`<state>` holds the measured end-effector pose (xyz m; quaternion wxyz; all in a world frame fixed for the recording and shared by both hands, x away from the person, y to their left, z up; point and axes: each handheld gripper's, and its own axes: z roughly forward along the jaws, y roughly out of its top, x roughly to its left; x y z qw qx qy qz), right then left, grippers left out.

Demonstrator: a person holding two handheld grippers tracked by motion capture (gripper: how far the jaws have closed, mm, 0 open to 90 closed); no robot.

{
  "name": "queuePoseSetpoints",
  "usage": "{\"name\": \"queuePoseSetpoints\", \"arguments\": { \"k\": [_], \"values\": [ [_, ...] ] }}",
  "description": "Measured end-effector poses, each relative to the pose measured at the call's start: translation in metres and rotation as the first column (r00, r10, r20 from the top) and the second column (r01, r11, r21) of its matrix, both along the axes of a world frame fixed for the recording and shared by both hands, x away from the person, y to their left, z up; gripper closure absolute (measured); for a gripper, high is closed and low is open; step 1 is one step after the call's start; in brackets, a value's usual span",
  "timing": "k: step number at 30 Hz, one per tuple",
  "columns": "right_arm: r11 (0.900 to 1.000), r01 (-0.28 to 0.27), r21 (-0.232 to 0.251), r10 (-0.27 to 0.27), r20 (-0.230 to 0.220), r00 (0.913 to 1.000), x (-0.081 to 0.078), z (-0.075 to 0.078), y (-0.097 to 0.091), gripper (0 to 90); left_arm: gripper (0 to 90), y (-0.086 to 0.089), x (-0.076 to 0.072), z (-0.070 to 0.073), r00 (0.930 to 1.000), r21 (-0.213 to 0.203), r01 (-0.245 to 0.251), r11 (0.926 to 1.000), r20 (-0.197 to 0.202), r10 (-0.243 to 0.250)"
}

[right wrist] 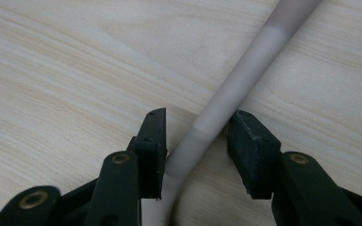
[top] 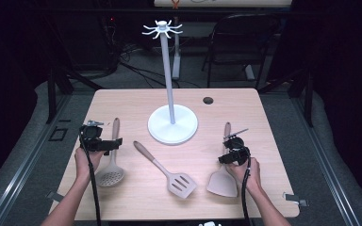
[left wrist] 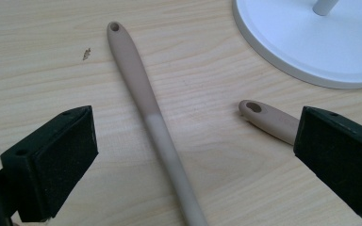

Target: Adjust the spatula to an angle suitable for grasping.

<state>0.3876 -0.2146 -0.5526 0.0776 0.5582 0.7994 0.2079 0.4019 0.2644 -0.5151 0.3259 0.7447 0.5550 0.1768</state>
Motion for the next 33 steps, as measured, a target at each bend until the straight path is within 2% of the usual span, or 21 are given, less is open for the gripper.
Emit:
{"name": "queuePoseSetpoints", "arguments": {
  "k": [4, 10, 11, 12, 16, 17, 18, 19, 21, 26, 27, 29, 30, 32, 33],
  "values": [
    [1.0, -0.004, -0.005, 0.004, -0.01, 0.9999, 0.0, 0.001, -0.001, 60.0, 0.1, -0.006, -0.004, 0.001, 1.0, -0.002, 0.004, 1.0, -0.002, -0.004],
    [0.9994, -0.035, 0.001, 0.035, -0.028, 0.999, -0.001, 0.003, -0.003, 66.3, 0.1, -0.019, -0.01, 0.005, 0.999, 0.017, 0.043, 0.9989, 0.014, -0.043],
    [0.9993, -0.035, 0.013, 0.036, -0.031, 0.9989, -0.001, 0.003, -0.002, 67.5, 0.1, -0.021, -0.01, 0.005, 0.9989, 0.016, 0.046, 0.9988, 0.011, -0.046],
    [0.999, -0.045, -0.007, 0.044, -0.038, 0.9983, -0.002, 0.005, -0.004, 68.6, 0.1, -0.022, -0.011, 0.005, 0.9984, 0.022, 0.057, 0.9981, 0.006, -0.057],
    [0.998, -0.062, 0.014, 0.063, -0.047, 0.9969, -0.005, 0.005, -0.004, 72.7, 0.1, -0.028, -0.012, 0.002, 0.9964, 0.031, 0.084, 0.996, -0.017, -0.084],
    [0.9979, -0.064, 0.011, 0.064, -0.056, 0.9964, -0.006, 0.006, -0.003, 73.3, 0.1, -0.029, -0.012, 0.002, 0.996, 0.029, 0.088, 0.9957, -0.022, -0.087],
    [0.9975, -0.068, -0.016, 0.067, -0.06, 0.9959, -0.007, 0.007, -0.004, 74.1, 0.1, -0.03, -0.013, 0.002, 0.9967, 0.027, 0.08, 0.9964, -0.012, -0.08],
    [0.9978, -0.066, 0.006, 0.067, -0.057, 0.9961, -0.008, 0.006, -0.003, 74.7, 0.1, -0.029, -0.014, 0.003, 0.996, 0.025, 0.088, 0.9958, -0.019, -0.088],
    [0.9972, -0.073, -0.019, 0.071, -0.064, 0.9954, -0.011, 0.007, -0.002, 76.0, 0.1, -0.029, -0.016, 0.004, 0.9966, 0.016, 0.082, 0.9965, -0.007, -0.082],
    [0.9923, -0.107, -0.062, 0.101, -0.095, 0.9903, -0.018, 0.009, 0.0, 77.0, 0.1, -0.03, -0.021, 0.005, 0.9968, -0.011, 0.078, 0.9969, -0.013, -0.079],
    [0.9928, -0.105, -0.057, 0.1, -0.092, 0.9908, -0.018, 0.008, 0.001, 76.4, 0.1, -0.031, -0.021, 0.005, 0.9966, -0.016, 0.08, 0.9966, -0.014, -0.081],
    [0.9926, -0.105, -0.061, 0.1, -0.081, 0.9916, -0.019, 0.008, 0.002, 74.5, 0.1, -0.034, -0.021, 0.006, 0.9961, -0.011, 0.088, 0.9961, -0.012, -0.088],
    [0.9883, -0.13, -0.08, 0.124, -0.077, 0.9893, -0.017, 0.012, 0.006, 71.4, 0.1, -0.038, -0.02, 0.005, 0.9953, 0.002, 0.096, 0.9953, -0.004, -0.096],
    [0.9882, -0.132, -0.079, 0.126, -0.074, 0.9892, -0.017, 0.012, 0.007, 71.5, 0.1, -0.04, -0.02, 0.004, 0.9941, 0.017, 0.109, 0.9939, -0.01, -0.108],
    [0.9833, -0.145, -0.109, 0.138, -0.073, 0.9877, -0.013, 0.014, 0.012, 71.6, 0.1, -0.041, -0.019, 0.003, 0.9926, 0.029, 0.12, 0.9923, -0.018, -0.12]
  ]
}}
